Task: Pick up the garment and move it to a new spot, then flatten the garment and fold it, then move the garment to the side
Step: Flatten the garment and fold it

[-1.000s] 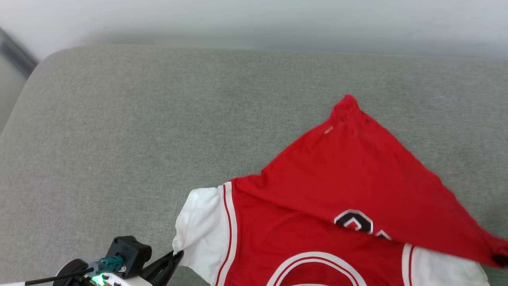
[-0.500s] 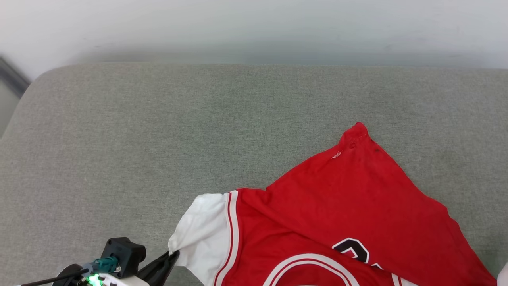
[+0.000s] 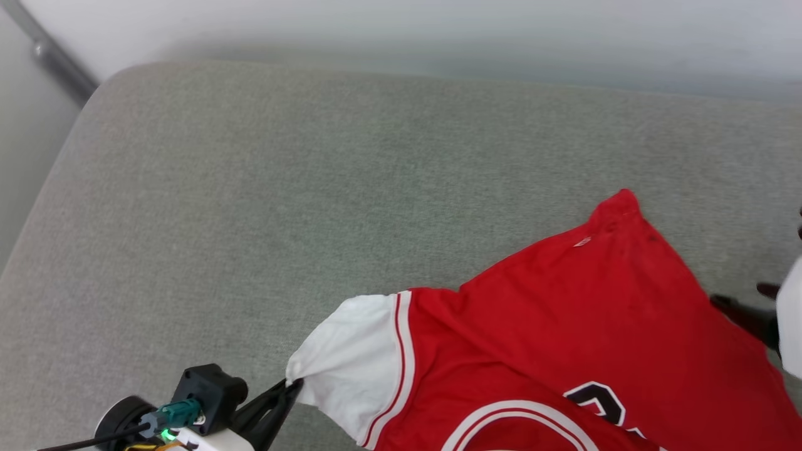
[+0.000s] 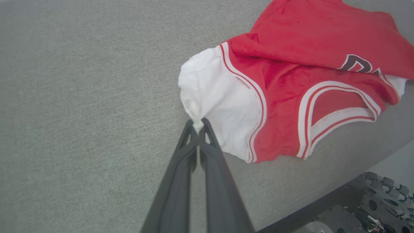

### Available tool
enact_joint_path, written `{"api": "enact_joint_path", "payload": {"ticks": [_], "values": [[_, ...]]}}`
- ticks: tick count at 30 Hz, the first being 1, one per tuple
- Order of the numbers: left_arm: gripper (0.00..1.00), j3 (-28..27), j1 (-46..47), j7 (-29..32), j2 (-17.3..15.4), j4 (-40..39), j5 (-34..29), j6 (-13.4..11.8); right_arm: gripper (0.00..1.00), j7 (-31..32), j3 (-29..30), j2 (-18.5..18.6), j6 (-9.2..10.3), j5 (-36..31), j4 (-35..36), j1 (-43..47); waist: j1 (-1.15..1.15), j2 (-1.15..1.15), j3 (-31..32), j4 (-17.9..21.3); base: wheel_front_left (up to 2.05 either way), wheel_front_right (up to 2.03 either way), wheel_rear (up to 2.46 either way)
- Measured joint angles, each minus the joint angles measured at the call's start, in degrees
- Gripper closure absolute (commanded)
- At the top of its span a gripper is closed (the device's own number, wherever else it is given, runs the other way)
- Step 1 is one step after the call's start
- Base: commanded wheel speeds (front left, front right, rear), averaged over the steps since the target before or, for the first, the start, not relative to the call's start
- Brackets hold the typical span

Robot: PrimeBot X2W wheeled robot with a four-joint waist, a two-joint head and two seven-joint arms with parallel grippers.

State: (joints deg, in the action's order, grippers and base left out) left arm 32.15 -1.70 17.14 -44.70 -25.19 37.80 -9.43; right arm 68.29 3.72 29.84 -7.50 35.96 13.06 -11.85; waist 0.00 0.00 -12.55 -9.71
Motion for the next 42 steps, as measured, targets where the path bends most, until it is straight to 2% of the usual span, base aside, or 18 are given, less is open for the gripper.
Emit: {"api": "enact_joint_path", "payload": {"ticks": [7,12,18,27,28,29,36,42], "values": [[1.0,1.01,3.46,-0.02,1.58,-0.76,-1.3,1.45,0.0,2.7,-7.06,-1.53,0.0,-6.48,-8.02,-12.77,0.0,0.0,-3.98,-4.22,0.0,0.0,0.0],[1.0,2.46,5.89,-0.18,3.27,-0.37,-2.35,2.82,0.0,2.83,-8.78,-2.34,0.0,-9.47,-16.37,-18.34,0.01,0.0,-6.57,-7.66,0.0,0.0,0.0],[1.0,3.68,7.94,-0.74,5.2,0.55,-2.9,3.77,0.0,2.34,-10.63,-0.85,0.0,-11.8,-22.92,-21.79,0.01,0.0,-9.64,-10.9,0.0,0.0,0.0],[1.0,4.87,9.32,-2.26,7.31,2.92,-3.19,4.92,0.0,1.24,-12.54,1.05,-0.02,-13.02,-26.82,-23.73,-0.01,0.0,-12.03,-13.63,0.0,0.0,0.0],[1.0,4.88,9.37,-2.31,7.33,3.19,-3.18,5.0,0.8,1.02,-12.56,1.18,-0.02,-12.94,-27.08,-23.71,-0.01,0.0,-12.0,-13.73,0.0,0.0,0.0],[1.0,4.9,9.4,-2.46,7.36,3.48,-3.14,5.06,1.0,0.67,-12.45,1.15,-0.02,-12.74,-27.55,-23.68,0.0,0.0,-11.84,-13.79,0.0,0.0,0.0],[1.0,4.49,9.39,-2.72,6.8,4.43,-2.81,4.89,1.0,-3.96,-13.18,0.73,0.0,-12.63,-30.33,-23.47,0.0,0.0,-9.34,-12.96,0.0,0.0,0.0],[1.0,2.78,9.04,-2.71,5.04,3.54,-2.78,3.52,1.0,-9.18,-13.56,-1.88,0.0,-8.65,-31.69,-25.07,0.01,0.0,-5.2,-10.98,0.0,0.0,0.0]]}}
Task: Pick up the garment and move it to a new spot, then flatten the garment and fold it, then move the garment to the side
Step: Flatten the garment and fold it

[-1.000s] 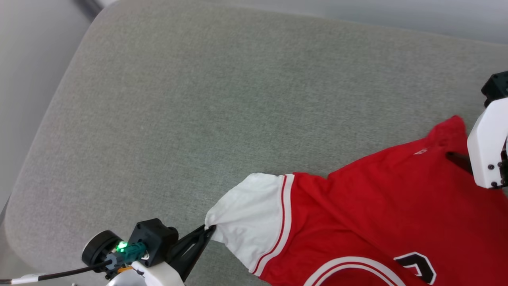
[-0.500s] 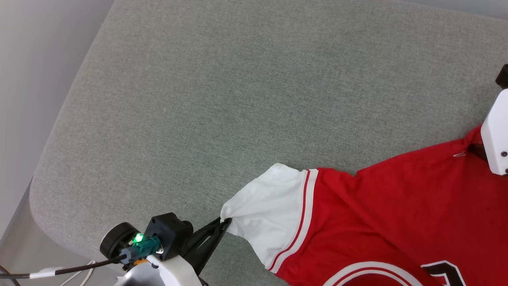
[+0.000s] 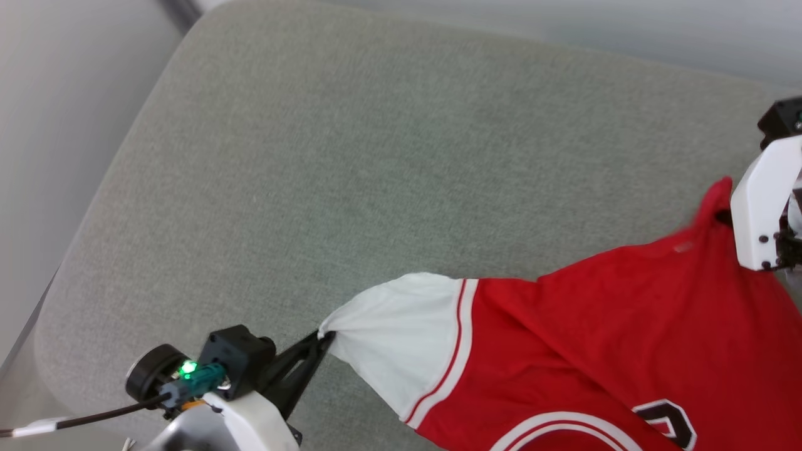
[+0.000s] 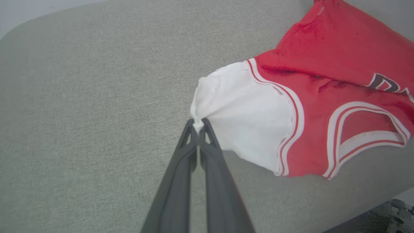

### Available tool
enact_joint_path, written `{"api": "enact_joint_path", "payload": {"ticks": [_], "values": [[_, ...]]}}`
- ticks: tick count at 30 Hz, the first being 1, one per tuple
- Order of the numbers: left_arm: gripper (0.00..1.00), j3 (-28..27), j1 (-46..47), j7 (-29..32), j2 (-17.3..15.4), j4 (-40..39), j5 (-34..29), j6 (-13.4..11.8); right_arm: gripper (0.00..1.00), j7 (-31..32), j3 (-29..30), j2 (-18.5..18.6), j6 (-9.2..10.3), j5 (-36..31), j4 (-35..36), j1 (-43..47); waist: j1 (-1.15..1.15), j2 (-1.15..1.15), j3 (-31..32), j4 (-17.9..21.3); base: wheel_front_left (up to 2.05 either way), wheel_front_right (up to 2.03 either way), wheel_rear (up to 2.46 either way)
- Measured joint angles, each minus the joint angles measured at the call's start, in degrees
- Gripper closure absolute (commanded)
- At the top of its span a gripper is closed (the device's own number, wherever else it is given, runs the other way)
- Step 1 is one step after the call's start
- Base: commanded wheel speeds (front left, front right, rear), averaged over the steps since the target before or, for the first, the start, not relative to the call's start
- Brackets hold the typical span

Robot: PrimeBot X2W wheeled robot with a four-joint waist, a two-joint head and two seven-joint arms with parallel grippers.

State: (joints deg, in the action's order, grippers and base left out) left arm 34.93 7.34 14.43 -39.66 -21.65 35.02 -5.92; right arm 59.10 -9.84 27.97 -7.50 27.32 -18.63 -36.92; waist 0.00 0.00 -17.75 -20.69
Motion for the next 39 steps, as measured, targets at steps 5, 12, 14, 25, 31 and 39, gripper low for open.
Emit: {"api": "enact_joint_path", "payload": {"ticks": [5,12,14,25,31,39], "values": [[1.0,-3.38,-0.29,-0.9,-2.47,-2.46,-0.03,-1.89,1.0,-3.61,-1.69,0.92,0.0,3.08,1.01,-1.4,0.0,0.0,4.42,2.28,0.0,0.0,0.0],[1.0,-9.65,1.53,-2.79,-6.13,-5.52,-0.47,-3.7,1.0,-6.38,-1.08,0.88,0.0,7.62,6.1,-1.55,0.0,0.0,10.93,6.22,0.0,0.0,0.0],[1.0,-10.43,2.06,-3.03,-6.67,-6.03,-0.46,-3.74,1.0,-6.48,-0.89,0.81,0.0,8.2,7.4,-1.55,-0.01,0.0,11.66,6.93,0.0,0.0,0.0],[1.0,-21.17,12.18,-5.54,-10.66,-9.24,-0.94,-5.67,1.0,-6.71,2.89,-1.65,0.0,10.58,22.45,-3.33,0.0,0.0,15.96,16.24,0.0,0.0,0.0],[1.0,-23.66,20.04,-6.75,-10.69,-8.61,-1.26,-5.11,1.0,-8.46,5.05,-2.58,0.0,9.9,27.78,-4.81,-0.01,0.0,15.86,19.63,0.0,0.0,0.0],[1.0,-26.01,26.94,-8.77,-10.44,-8.22,-2.07,-5.01,1.0,-9.11,7.81,-4.59,0.0,8.96,33.23,-5.45,0.0,0.0,14.35,22.42,0.0,0.0,0.0]]}}
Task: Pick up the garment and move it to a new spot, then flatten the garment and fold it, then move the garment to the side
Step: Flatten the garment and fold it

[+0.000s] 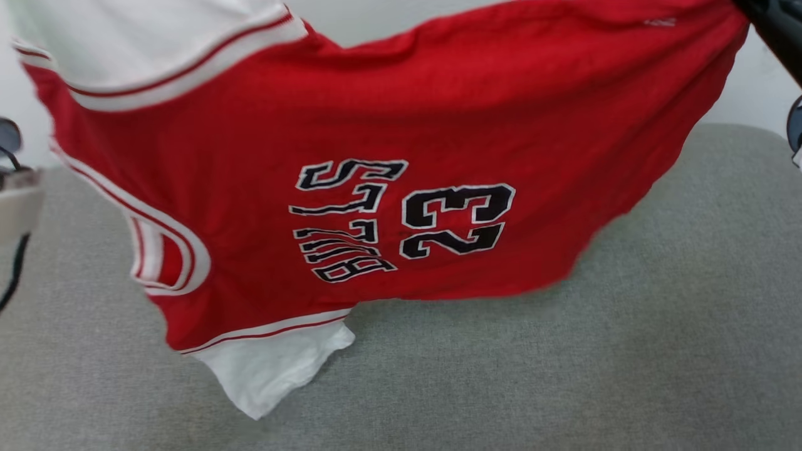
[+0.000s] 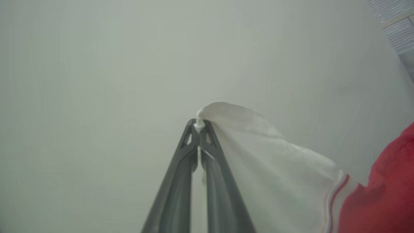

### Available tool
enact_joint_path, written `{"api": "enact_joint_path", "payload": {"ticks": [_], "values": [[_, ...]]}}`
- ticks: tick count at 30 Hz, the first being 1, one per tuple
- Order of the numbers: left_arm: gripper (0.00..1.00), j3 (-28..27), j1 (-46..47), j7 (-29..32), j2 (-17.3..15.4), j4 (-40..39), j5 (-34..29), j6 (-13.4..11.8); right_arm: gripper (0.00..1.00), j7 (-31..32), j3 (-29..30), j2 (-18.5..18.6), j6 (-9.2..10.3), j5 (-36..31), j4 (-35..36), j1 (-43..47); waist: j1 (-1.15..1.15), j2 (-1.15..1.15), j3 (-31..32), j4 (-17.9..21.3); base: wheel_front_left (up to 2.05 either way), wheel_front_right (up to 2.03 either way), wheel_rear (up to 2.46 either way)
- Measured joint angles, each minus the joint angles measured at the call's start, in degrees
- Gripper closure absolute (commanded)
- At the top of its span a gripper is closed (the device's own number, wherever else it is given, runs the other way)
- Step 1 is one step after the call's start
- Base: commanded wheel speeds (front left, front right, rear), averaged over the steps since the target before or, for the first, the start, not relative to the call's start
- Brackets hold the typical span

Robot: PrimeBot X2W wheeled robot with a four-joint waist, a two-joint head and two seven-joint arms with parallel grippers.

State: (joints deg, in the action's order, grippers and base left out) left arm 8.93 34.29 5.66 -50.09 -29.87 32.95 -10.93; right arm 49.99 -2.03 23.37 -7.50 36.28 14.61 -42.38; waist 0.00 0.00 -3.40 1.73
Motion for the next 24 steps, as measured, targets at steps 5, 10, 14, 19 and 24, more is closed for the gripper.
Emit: {"api": "enact_joint_path", "payload": {"ticks": [5,10,14,19,24], "values": [[1.0,-0.41,5.35,-0.36,0.02,0.66,-0.04,0.7,1.0,1.8,2.05,-1.04,0.0,-0.59,2.19,-0.14,0.0,0.0,-2.36,1.15,0.0,0.0,0.0],[1.0,0.01,13.17,-0.05,-0.03,3.61,-0.08,2.56,1.0,1.55,3.38,-1.01,0.0,-1.37,2.9,-2.82,0.0,0.0,-6.05,1.94,0.0,0.0,0.0],[1.0,1.71,21.05,0.3,-0.2,7.79,-0.4,5.89,1.0,-0.29,2.69,-0.56,0.0,-2.22,0.11,-6.55,0.0,0.0,-10.17,2.68,0.0,0.0,0.0],[1.0,5.22,34.08,-1.18,2.31,16.64,-2.75,9.79,1.0,-7.22,1.47,-0.62,0.0,-5.32,-6.21,-15.15,0.01,0.0,-16.33,3.38,0.0,0.0,0.0],[1.0,8.38,47.62,-4.9,6.16,29.05,-6.44,13.18,1.0,-14.96,0.41,-2.1,0.0,-8.39,-15.04,-24.42,0.01,0.0,-22.17,3.74,0.0,0.0,0.0]]}}
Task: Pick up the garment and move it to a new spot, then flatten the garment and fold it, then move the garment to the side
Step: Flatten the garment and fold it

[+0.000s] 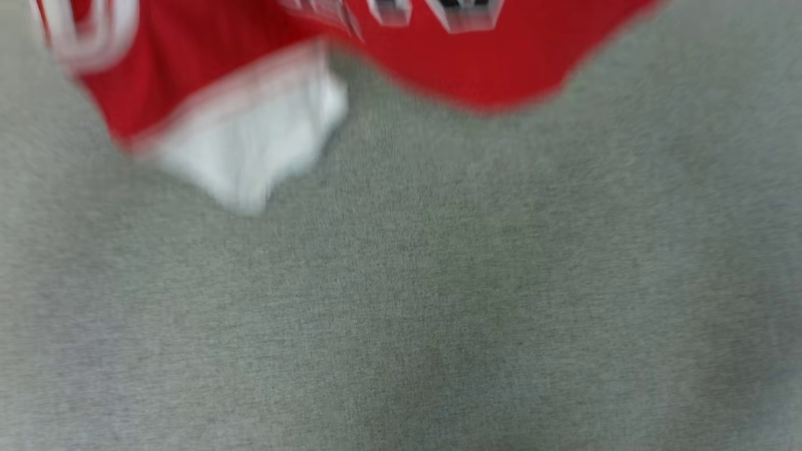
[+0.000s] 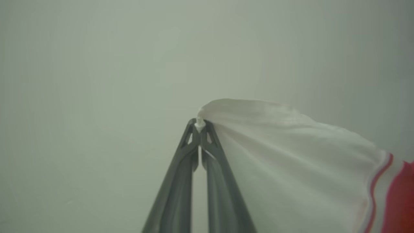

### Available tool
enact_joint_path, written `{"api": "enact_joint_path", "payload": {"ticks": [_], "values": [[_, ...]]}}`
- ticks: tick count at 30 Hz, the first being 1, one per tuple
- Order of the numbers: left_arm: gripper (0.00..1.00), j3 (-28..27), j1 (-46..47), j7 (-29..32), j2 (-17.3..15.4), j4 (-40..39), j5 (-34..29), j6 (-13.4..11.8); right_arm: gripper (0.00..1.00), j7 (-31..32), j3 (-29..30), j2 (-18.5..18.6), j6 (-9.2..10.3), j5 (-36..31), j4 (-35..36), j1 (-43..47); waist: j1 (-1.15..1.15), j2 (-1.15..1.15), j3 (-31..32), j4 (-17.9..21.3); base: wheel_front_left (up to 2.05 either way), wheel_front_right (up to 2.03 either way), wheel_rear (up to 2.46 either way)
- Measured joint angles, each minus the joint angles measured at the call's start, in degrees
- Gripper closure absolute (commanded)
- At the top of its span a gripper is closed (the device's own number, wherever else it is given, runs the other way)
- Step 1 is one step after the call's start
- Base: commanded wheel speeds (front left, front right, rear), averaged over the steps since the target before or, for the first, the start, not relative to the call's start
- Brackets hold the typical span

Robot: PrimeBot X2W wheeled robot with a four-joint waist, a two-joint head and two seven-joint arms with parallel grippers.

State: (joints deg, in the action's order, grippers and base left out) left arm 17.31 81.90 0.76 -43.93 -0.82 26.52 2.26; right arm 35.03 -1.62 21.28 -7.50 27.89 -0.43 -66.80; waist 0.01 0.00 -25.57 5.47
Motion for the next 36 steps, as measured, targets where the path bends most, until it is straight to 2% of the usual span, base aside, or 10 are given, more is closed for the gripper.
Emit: {"api": "enact_joint_path", "payload": {"ticks": [8,11,12,16,21,27,29,30,36], "values": [[1.0,3.19,17.31,-8.5,6.28,16.89,-4.71,2.15,1.0,-12.09,-1.71,-0.91,0.0,-5.99,-14.54,-14.98,0.0,0.0,-7.59,-0.74,0.0,0.0,0.0],[1.0,3.75,18.62,-11.98,9.04,22.03,-4.7,2.2,1.0,-15.37,-2.63,-1.0,0.0,-7.82,-19.05,-17.98,0.01,0.0,-9.53,-1.9,0.0,0.0,0.0],[1.0,4.13,18.27,-14.08,10.87,24.12,-5.02,1.72,1.0,-17.35,-3.81,-0.98,-0.01,-8.21,-21.27,-18.31,0.0,0.0,-10.41,-3.06,0.0,0.0,0.0],[1.0,4.15,15.39,-15.37,12.8,25.9,-4.76,1.53,1.0,-19.87,-5.32,-0.62,0.0,-8.18,-24.3,-17.7,0.0,0.0,-11.51,-4.55,0.0,0.0,0.0],[1.0,4.45,3.52,-15.67,16.16,25.2,-4.77,1.33,1.0,-24.76,-9.07,-0.02,0.0,-7.05,-29.61,-10.39,0.0,0.0,-11.63,-6.63,0.0,0.0,0.0],[1.0,4.17,-14.3,-15.82,18.89,21.59,-5.03,1.23,1.0,-27.83,-12.99,1.09,-0.01,-4.98,-32.55,0.51,-0.01,0.0,-8.09,-7.72,0.0,0.0,0.0],[1.0,4.15,-17.11,-15.82,19.19,20.87,-5.1,1.23,1.0,-28.17,-13.35,1.33,0.0,-4.52,-32.83,2.26,-0.01,0.0,-7.24,-7.92,0.0,0.0,0.0],[1.0,4.28,-22.57,-15.83,19.46,19.8,-5.17,1.21,1.0,-28.56,-14.55,1.97,-0.01,-3.5,-33.11,5.75,-0.01,0.0,-5.47,-8.29,0.0,0.0,0.0],[1.0,5.92,-37.9,-15.78,19.84,17.55,-4.5,0.83,1.0,-29.76,-17.73,3.88,-0.01,0.11,-33.15,17.64,-0.01,0.0,0.63,-9.52,0.0,0.0,0.0]]}}
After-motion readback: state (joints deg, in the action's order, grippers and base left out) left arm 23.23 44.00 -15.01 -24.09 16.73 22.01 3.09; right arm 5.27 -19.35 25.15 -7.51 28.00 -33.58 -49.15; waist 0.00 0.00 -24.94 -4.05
